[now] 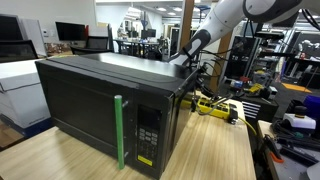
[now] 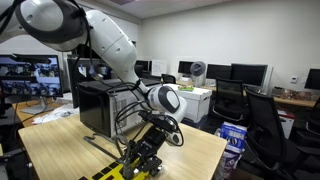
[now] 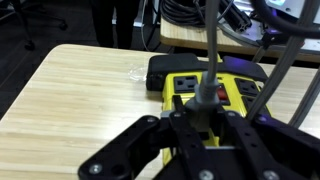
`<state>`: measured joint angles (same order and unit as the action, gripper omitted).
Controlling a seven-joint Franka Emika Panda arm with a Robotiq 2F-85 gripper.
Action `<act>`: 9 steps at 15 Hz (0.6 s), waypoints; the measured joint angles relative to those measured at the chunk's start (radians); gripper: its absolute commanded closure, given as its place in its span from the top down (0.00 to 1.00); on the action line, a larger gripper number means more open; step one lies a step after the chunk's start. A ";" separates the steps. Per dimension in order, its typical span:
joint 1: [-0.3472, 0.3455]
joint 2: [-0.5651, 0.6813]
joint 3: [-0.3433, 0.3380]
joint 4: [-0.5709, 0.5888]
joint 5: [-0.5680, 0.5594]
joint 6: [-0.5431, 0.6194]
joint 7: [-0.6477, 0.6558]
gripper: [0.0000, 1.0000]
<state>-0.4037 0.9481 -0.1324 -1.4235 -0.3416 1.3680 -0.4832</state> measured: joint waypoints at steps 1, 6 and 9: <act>0.001 0.008 -0.001 0.010 0.000 -0.009 0.003 0.07; 0.006 0.072 -0.006 0.085 -0.010 -0.064 0.013 0.73; 0.005 0.099 -0.018 0.117 -0.025 -0.077 0.013 0.92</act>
<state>-0.3984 1.0471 -0.1501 -1.3069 -0.3671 1.2908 -0.4703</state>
